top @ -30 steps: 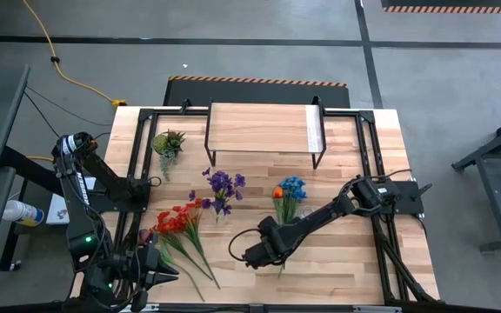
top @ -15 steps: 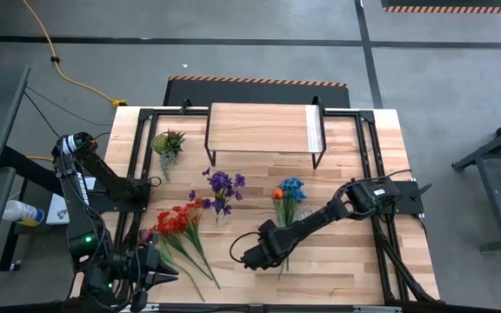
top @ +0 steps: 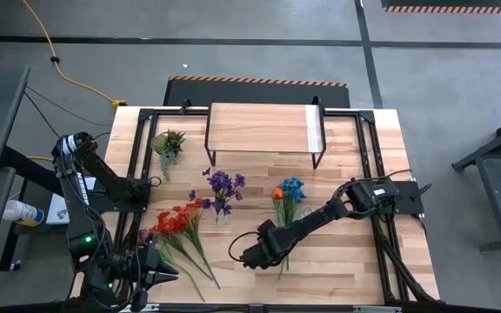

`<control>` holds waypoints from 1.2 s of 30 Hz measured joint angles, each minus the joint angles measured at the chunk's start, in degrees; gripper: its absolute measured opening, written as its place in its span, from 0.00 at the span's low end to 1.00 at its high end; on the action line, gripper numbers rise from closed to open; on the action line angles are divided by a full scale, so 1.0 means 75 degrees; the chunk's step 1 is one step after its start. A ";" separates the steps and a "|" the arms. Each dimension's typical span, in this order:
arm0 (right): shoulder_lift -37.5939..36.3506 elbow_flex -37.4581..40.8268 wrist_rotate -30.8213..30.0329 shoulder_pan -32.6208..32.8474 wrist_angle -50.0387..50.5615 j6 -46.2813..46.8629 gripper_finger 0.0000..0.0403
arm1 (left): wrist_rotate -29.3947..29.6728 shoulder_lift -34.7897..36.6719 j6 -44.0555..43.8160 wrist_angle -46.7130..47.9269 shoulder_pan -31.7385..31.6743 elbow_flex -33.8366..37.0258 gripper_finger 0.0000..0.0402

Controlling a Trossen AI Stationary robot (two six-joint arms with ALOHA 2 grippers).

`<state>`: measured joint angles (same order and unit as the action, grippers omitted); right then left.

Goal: Pick and place flowers into a vace then onto a shelf
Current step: Put the orange flower into the left transparent flower vase

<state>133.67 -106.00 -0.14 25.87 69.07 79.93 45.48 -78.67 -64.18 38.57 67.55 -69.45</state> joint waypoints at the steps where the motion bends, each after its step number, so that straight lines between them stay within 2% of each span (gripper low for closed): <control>1: 0.0000 0.0006 0.0036 -0.0001 -0.0049 -0.0054 0.23 | 0.0000 0.0000 0.0000 0.0000 0.0000 0.0000 0.22; 14: 0.0009 0.0006 0.0267 -0.0009 -0.0304 -0.0068 0.02 | -0.0005 0.0000 0.0000 0.0000 0.0000 0.0000 0.22; 36: -0.0026 -0.0229 0.1153 0.0003 -0.0201 0.0534 0.00 | -0.0003 0.0001 -0.0001 -0.0003 0.0000 0.0000 0.22</control>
<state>133.47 -107.71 8.51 25.89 67.56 83.93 45.45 -78.67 -64.19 38.54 67.55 -69.45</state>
